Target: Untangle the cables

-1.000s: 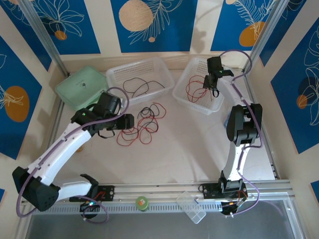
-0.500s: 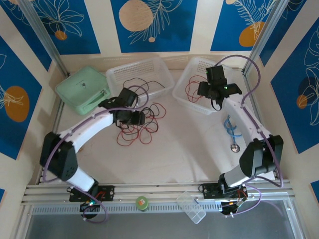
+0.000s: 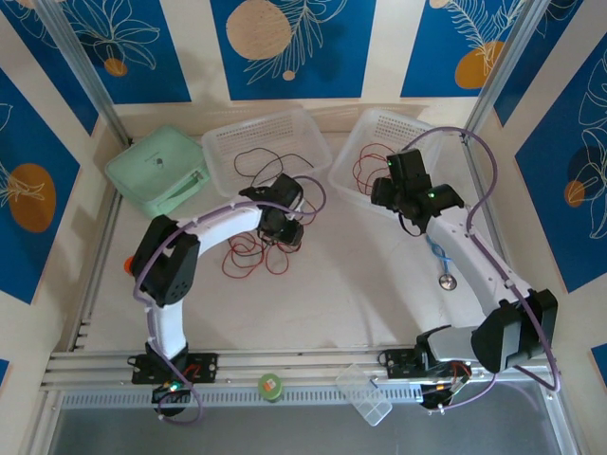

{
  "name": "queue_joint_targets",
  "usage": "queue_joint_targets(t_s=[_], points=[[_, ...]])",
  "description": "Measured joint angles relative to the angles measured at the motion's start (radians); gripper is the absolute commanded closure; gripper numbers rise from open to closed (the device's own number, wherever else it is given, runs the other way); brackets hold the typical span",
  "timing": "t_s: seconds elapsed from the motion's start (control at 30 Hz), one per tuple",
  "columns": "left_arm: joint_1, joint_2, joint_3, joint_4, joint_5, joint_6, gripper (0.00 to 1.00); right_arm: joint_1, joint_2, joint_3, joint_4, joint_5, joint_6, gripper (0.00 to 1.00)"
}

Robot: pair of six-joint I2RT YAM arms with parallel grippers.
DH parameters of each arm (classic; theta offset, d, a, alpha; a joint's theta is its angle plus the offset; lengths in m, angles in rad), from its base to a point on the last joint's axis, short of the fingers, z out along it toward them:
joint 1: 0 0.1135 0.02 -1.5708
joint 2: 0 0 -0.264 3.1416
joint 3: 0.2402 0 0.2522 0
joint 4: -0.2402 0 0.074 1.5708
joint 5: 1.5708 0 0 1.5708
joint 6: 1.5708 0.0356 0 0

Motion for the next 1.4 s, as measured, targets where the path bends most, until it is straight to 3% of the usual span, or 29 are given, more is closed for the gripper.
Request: queue_joint_targets(t_s=[0.47, 0.53, 0.63, 0.7, 0.87, 1.07, 1.4], points=[[-0.032, 0.064, 0.003, 0.019, -0.243, 0.042, 0.56, 0.0, -0.042, -0.039, -0.005, 0.0, 0.009, 0.43], [-0.034, 0.082, 0.003, 0.026, -0.258, 0.049, 0.63, 0.0, -0.043, -0.043, -0.005, 0.0, 0.011, 0.43], [-0.038, 0.099, 0.003, 0.034, -0.275, 0.055, 0.9, 0.0, -0.043, -0.046, -0.006, 0.0, 0.011, 0.43], [-0.043, 0.098, 0.002, 0.037, -0.287, 0.058, 1.0, 0.0, -0.048, -0.048, -0.006, 0.0, 0.011, 0.43], [-0.087, 0.069, 0.002, 0.035, -0.317, 0.062, 1.0, 0.0, -0.065, -0.051, -0.013, 0.0, 0.012, 0.43], [-0.158, -0.079, 0.055, -0.028, -0.323, 0.061, 1.0, 0.025, -0.092, -0.078, -0.015, -0.016, 0.039, 0.44], [-0.197, -0.306, 0.162, -0.088, -0.249, 0.02, 1.0, 0.156, -0.092, -0.261, 0.092, -0.235, 0.21, 0.41]])
